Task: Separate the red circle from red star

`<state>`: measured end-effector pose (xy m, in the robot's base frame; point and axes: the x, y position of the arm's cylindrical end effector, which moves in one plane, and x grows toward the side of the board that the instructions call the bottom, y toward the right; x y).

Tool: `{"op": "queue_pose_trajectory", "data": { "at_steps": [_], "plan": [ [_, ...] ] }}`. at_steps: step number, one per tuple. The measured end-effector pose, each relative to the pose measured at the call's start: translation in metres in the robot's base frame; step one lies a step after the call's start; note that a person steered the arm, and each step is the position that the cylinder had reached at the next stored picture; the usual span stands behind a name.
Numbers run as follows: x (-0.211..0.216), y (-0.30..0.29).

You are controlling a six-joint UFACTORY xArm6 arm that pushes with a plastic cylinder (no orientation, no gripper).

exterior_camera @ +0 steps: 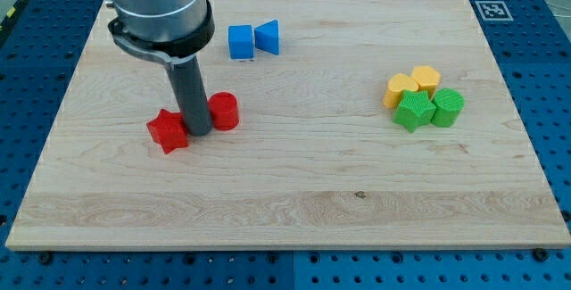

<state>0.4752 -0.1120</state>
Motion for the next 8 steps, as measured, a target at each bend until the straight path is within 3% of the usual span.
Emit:
{"op": "queue_pose_trajectory", "data": {
  "at_steps": [8],
  "plan": [
    [-0.089,0.007]
  ]
}}
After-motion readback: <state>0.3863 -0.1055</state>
